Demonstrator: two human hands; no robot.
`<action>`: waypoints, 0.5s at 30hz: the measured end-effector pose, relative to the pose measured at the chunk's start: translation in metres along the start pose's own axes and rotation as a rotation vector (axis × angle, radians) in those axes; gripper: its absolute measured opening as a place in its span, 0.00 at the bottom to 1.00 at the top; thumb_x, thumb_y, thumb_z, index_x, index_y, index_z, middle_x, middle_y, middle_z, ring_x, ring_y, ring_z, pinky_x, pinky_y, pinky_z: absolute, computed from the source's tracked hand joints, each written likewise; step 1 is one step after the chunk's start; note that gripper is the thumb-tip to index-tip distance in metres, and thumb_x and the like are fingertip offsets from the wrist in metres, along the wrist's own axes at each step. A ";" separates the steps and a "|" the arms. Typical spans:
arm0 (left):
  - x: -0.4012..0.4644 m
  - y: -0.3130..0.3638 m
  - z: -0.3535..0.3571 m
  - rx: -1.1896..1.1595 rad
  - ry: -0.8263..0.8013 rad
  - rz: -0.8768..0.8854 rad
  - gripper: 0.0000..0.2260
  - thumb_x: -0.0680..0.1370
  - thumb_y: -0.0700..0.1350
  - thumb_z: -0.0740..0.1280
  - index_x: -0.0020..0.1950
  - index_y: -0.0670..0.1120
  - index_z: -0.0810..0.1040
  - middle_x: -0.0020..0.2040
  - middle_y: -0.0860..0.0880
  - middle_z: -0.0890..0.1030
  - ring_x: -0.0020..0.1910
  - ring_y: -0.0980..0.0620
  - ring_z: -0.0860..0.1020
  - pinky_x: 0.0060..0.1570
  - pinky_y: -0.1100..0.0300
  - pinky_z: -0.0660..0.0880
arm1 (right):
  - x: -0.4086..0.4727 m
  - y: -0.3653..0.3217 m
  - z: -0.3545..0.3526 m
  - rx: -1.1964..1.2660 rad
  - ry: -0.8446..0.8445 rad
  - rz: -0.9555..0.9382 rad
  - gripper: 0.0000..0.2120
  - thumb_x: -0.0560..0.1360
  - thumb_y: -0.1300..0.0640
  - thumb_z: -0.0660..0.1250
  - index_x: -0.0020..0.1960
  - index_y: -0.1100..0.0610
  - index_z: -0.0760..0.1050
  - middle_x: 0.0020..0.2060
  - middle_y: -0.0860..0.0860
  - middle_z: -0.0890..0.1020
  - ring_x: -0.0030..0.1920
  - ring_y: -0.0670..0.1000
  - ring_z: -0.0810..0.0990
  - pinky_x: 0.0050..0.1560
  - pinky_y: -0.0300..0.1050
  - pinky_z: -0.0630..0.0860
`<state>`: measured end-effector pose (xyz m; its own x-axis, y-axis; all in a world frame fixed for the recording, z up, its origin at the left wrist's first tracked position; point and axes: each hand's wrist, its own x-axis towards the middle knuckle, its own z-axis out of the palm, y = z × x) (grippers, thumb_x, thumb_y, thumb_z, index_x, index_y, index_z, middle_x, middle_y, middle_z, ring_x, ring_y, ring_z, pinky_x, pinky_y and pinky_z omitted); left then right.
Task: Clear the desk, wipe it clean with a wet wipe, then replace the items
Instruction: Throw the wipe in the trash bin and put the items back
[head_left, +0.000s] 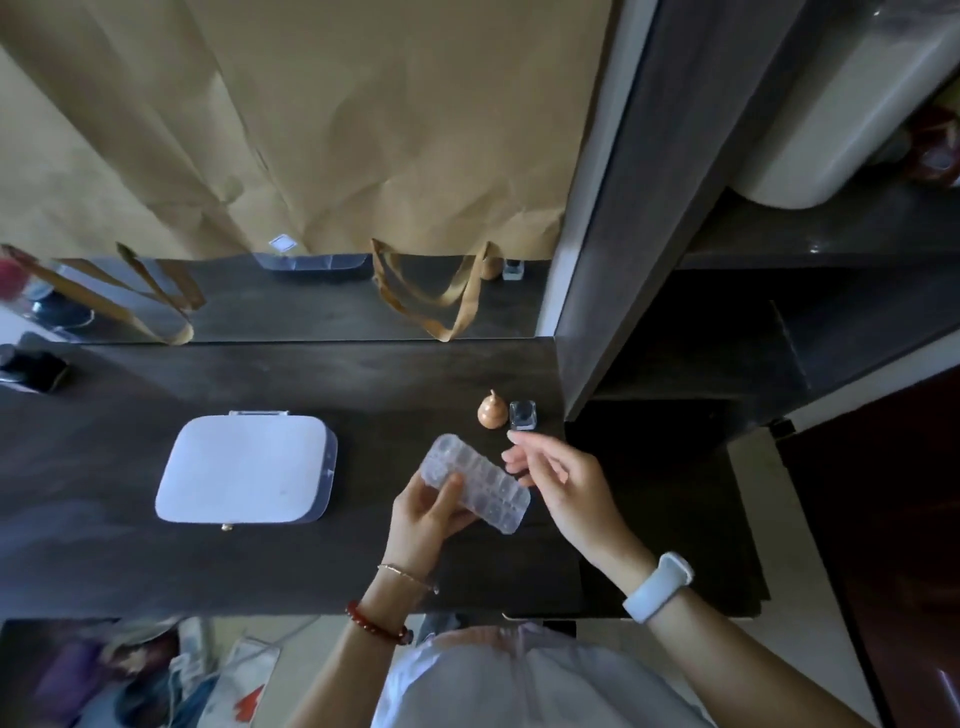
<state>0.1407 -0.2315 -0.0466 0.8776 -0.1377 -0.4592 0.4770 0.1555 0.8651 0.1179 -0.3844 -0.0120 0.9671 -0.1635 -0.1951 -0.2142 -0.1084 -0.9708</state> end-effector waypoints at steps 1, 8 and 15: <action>0.001 0.002 -0.007 -0.110 0.065 -0.078 0.04 0.77 0.37 0.62 0.50 0.43 0.75 0.47 0.42 0.80 0.45 0.47 0.81 0.39 0.57 0.81 | 0.002 0.004 0.001 -0.099 0.021 -0.021 0.13 0.78 0.66 0.58 0.57 0.56 0.76 0.46 0.49 0.81 0.46 0.41 0.79 0.48 0.32 0.75; 0.021 0.002 -0.044 -0.265 0.461 -0.095 0.13 0.76 0.34 0.62 0.58 0.45 0.68 0.57 0.42 0.74 0.56 0.41 0.76 0.37 0.59 0.80 | 0.007 0.065 0.031 -1.066 -0.301 0.061 0.27 0.78 0.49 0.57 0.75 0.51 0.53 0.75 0.55 0.54 0.75 0.56 0.50 0.73 0.51 0.50; 0.068 0.018 -0.052 -0.153 0.467 -0.028 0.18 0.76 0.34 0.61 0.64 0.47 0.67 0.64 0.41 0.72 0.59 0.41 0.75 0.45 0.57 0.77 | 0.012 0.083 0.034 -1.240 -0.342 0.142 0.44 0.73 0.39 0.62 0.75 0.55 0.40 0.75 0.59 0.39 0.75 0.60 0.39 0.73 0.58 0.44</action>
<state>0.2115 -0.1868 -0.0730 0.7753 0.3041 -0.5536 0.4714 0.3047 0.8276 0.1164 -0.3622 -0.0993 0.8718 -0.0109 -0.4898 -0.1232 -0.9725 -0.1977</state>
